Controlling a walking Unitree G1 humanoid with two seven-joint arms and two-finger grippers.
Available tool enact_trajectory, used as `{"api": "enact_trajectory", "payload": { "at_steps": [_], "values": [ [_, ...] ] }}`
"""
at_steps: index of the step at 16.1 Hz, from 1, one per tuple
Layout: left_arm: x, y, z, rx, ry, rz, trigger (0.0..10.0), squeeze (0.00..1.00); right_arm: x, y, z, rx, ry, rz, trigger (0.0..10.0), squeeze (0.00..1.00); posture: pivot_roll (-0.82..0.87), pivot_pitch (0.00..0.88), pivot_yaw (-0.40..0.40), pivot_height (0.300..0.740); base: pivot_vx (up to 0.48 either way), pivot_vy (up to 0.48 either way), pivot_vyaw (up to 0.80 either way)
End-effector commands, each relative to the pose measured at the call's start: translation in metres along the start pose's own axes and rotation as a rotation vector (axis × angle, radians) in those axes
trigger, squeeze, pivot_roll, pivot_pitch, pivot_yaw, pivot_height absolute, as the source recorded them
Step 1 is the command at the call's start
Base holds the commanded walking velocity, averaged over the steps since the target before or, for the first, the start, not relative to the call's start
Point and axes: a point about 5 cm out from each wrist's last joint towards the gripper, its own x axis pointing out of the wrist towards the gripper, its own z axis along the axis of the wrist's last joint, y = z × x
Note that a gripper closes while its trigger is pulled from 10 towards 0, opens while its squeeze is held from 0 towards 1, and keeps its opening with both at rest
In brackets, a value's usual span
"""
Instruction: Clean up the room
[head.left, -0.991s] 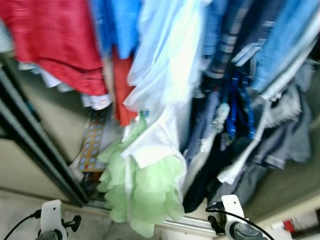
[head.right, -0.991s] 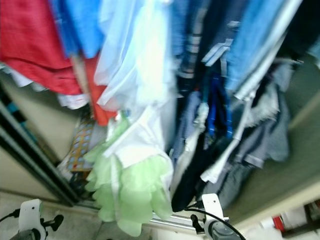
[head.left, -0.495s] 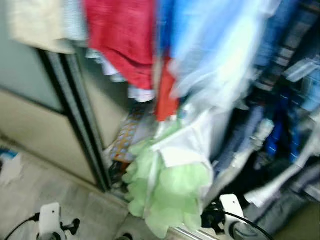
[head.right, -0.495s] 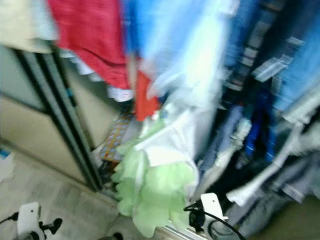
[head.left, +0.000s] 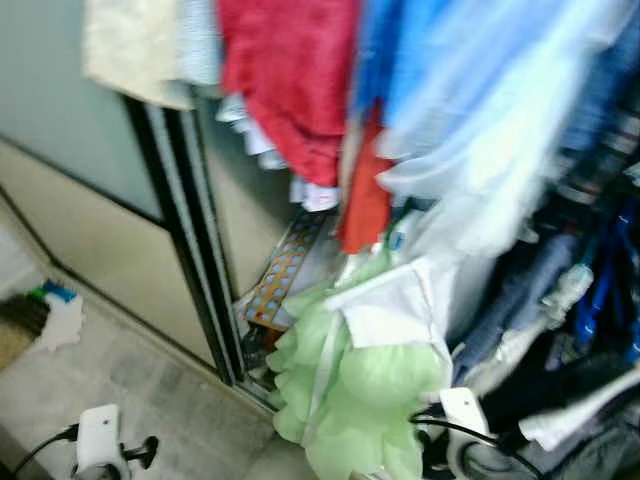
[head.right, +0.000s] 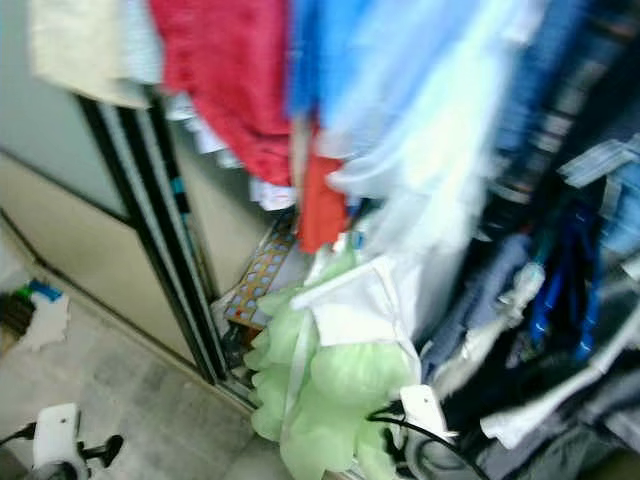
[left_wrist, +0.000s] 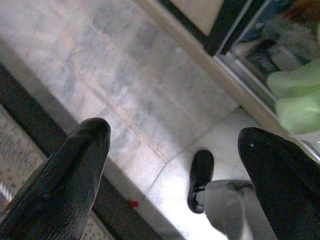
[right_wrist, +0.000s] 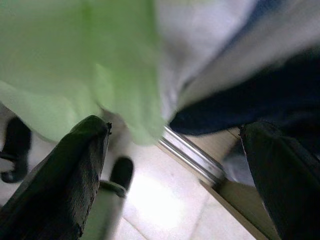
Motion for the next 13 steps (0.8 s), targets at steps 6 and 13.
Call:
{"api": "enact_trajectory", "payload": {
  "at_steps": [6,13],
  "values": [
    [-0.0020,0.0000,-0.0113,0.012,0.045,-0.012,10.0,0.00,-0.0005,-0.0011,-0.0022,-0.052,0.008,0.009,10.0,0.00,-0.03,0.000,-0.053,0.740,0.000,0.000,0.80],
    [-0.0017,-0.0018,-0.0129,0.013,0.051,-0.004,10.0,0.00,-0.0006,-0.0010,-0.0029,-0.053,0.005,-0.006,10.0,0.00,-0.03,0.000,-0.060,0.740,0.000,0.000,0.80]
  ]
}}
